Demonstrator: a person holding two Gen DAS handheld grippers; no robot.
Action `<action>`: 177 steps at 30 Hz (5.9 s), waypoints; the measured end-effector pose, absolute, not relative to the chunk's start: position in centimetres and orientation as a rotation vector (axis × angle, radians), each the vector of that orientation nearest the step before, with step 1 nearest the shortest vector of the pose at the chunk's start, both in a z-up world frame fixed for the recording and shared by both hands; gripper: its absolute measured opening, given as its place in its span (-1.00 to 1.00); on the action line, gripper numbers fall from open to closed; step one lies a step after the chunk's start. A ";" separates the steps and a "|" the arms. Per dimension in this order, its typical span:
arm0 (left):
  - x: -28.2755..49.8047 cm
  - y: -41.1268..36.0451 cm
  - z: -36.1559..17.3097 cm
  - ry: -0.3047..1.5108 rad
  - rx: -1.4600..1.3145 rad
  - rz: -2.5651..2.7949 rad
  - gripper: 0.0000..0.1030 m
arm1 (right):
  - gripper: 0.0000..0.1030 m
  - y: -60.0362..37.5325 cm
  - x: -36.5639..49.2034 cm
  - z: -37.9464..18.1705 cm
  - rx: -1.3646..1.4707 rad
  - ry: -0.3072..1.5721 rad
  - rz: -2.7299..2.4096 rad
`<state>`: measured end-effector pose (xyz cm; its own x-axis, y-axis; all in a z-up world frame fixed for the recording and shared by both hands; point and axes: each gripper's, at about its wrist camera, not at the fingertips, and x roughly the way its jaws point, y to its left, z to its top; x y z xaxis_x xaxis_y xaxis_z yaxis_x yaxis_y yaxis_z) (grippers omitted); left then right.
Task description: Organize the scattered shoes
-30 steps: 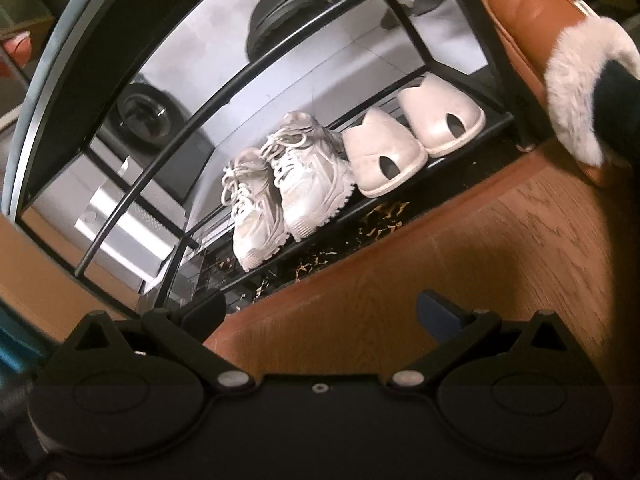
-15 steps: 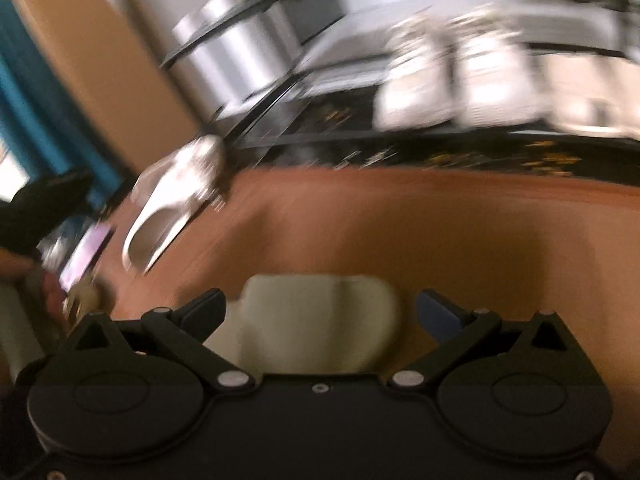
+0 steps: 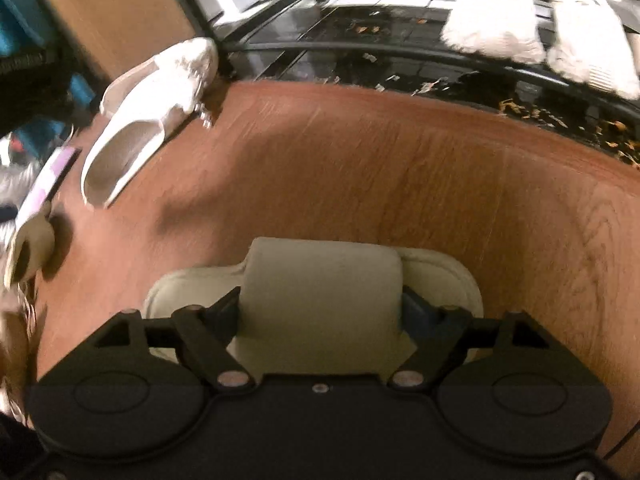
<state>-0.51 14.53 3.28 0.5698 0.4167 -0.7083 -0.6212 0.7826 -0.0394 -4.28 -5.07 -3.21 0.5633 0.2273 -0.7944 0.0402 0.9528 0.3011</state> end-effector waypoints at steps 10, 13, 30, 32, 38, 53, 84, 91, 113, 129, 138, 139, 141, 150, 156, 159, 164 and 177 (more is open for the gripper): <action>-1.0 13.7 3.5 0.728 -0.271 0.593 0.99 | 0.89 -12.0 -8.0 -4.5 1.065 0.814 -0.407; -1.0 13.5 3.5 0.734 -0.262 0.579 0.99 | 0.92 -11.4 -8.6 -4.3 0.989 0.886 -0.271; -0.3 11.3 3.0 0.751 -0.169 0.516 0.99 | 1.00 -10.0 -4.8 -4.0 -0.130 0.791 -0.036; -0.1 11.1 2.8 0.763 -0.161 0.513 0.99 | 1.00 -10.1 -3.5 -4.7 -0.103 0.837 -0.017; 0.2 11.0 2.4 0.773 -0.159 0.516 0.99 | 0.96 -9.6 -3.7 -5.6 0.084 0.886 -0.041; 0.1 11.2 2.5 0.769 -0.150 0.529 0.99 | 1.00 -11.5 -7.5 -1.4 0.529 0.904 -0.068; -3.3 33.6 0.2 0.559 -0.008 0.924 0.99 | 1.00 -13.5 -18.3 0.8 0.877 0.648 0.415; -0.9 32.7 -4.8 0.720 0.366 0.873 0.94 | 1.00 -12.3 -18.5 0.3 0.834 0.711 0.429; -7.4 30.5 1.8 0.642 -0.174 0.721 -0.11 | 1.00 -13.9 -17.9 0.0 0.924 0.688 0.387; -8.8 32.6 -0.6 0.797 -0.467 0.673 0.78 | 1.00 -16.1 -18.8 0.2 1.016 0.648 0.362; -9.7 33.6 0.5 0.807 -0.545 0.798 0.82 | 1.00 -16.8 -18.7 0.3 1.032 0.632 0.349; -10.0 33.9 0.5 0.808 -0.567 0.793 0.82 | 1.00 -16.7 -18.6 0.3 1.031 0.631 0.353; -10.6 35.3 0.2 0.807 -0.648 0.756 0.82 | 1.00 -16.6 -18.6 0.4 1.024 0.630 0.362; -9.0 37.8 0.5 0.794 -0.750 0.760 0.82 | 1.00 -16.3 -18.5 0.3 1.008 0.650 0.372; -6.6 36.1 -0.6 0.840 -0.715 0.676 0.82 | 1.00 -16.6 -18.5 0.2 1.010 0.646 0.360; -6.5 35.6 -2.5 0.892 -0.783 0.749 0.82 | 1.00 -16.6 -18.4 0.1 1.008 0.651 0.355; -7.6 34.9 -3.9 0.820 -0.756 0.738 0.37 | 1.00 -16.7 -18.4 -0.1 1.017 0.657 0.342; -6.8 33.0 3.0 0.753 -0.565 0.576 0.30 | 1.00 -17.4 -18.2 -0.3 1.060 0.652 0.318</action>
